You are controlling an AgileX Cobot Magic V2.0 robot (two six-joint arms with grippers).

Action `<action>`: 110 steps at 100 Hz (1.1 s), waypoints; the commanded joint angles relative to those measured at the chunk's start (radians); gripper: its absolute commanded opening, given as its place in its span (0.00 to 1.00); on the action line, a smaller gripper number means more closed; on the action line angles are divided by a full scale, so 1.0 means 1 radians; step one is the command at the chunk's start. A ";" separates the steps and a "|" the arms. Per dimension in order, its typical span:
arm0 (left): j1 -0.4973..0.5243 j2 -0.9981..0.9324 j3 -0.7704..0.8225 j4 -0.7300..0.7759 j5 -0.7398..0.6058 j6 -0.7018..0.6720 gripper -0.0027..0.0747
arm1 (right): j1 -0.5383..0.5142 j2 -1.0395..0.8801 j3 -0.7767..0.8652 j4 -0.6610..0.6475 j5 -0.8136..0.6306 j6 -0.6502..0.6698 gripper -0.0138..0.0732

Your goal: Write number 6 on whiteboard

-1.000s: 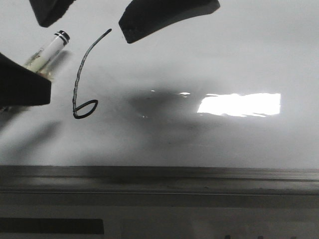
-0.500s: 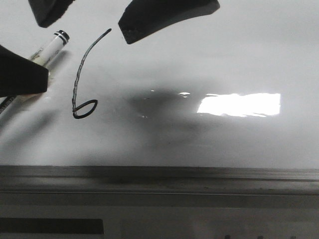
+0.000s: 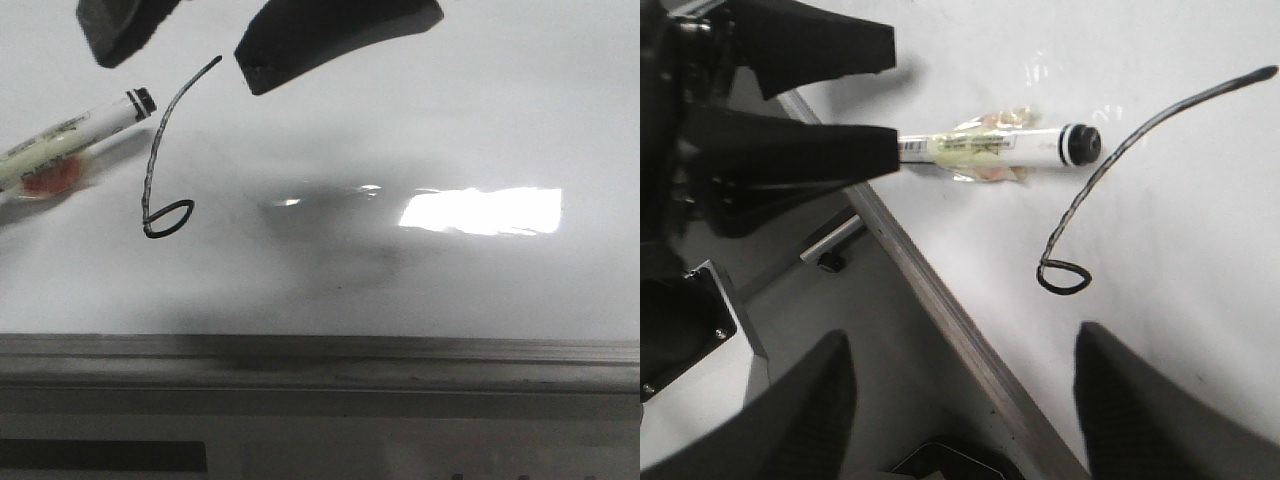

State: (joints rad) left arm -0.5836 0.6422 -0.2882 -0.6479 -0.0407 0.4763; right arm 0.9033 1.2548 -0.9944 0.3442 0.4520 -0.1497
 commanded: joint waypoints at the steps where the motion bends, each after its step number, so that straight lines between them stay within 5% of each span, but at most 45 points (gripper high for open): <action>1: 0.003 -0.095 -0.028 0.020 -0.021 -0.005 0.58 | -0.005 -0.039 -0.029 0.009 -0.056 -0.008 0.46; 18: 0.003 -0.284 -0.028 0.028 0.028 -0.005 0.29 | -0.005 -0.062 -0.022 -0.012 -0.068 -0.008 0.08; 30: 0.003 -0.402 -0.028 0.028 0.087 -0.005 0.01 | -0.005 -0.110 0.028 -0.028 -0.135 -0.008 0.09; 72: 0.003 -0.670 -0.030 0.099 0.349 -0.004 0.01 | 0.072 -0.572 0.564 -0.180 -0.679 -0.008 0.09; 110: 0.003 -0.668 -0.026 0.077 0.427 -0.004 0.01 | 0.072 -0.974 0.821 -0.180 -0.707 -0.008 0.09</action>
State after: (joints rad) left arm -0.5819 -0.0063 -0.2882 -0.5486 0.4444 0.4763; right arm 0.9745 0.3248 -0.1712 0.1801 -0.1672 -0.1497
